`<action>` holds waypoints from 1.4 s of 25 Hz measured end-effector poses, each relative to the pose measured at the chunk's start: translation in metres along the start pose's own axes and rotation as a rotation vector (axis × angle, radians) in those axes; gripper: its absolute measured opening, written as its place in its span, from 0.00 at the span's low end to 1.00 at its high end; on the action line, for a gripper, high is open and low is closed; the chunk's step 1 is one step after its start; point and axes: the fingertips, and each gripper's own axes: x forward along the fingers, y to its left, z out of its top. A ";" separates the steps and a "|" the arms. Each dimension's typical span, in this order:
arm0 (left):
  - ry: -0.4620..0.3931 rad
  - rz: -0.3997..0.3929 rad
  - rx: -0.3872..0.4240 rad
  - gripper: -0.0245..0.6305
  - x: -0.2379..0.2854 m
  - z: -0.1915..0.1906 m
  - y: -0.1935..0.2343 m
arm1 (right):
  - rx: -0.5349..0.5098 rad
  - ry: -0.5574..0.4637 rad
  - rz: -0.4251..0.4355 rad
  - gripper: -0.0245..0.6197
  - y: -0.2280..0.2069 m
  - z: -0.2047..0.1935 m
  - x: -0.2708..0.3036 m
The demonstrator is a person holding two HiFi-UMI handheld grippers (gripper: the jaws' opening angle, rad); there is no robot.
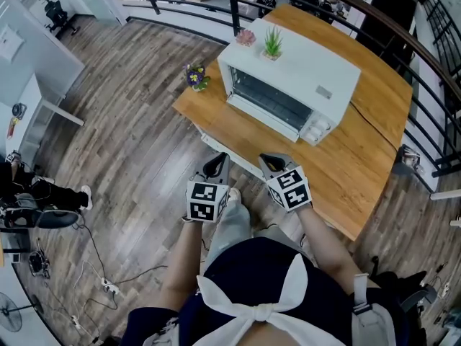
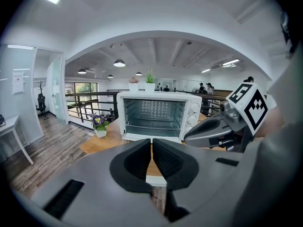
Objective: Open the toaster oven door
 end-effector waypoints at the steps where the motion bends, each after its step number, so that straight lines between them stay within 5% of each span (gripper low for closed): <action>1: -0.002 -0.004 0.005 0.08 0.000 0.001 -0.004 | -0.001 -0.015 -0.004 0.05 0.000 0.003 -0.003; 12: -0.028 -0.068 0.012 0.08 0.004 0.011 -0.044 | -0.007 -0.149 0.001 0.04 0.004 0.031 -0.044; 35: -0.083 -0.102 -0.015 0.08 -0.015 0.021 -0.078 | -0.048 -0.173 -0.018 0.04 0.013 0.027 -0.085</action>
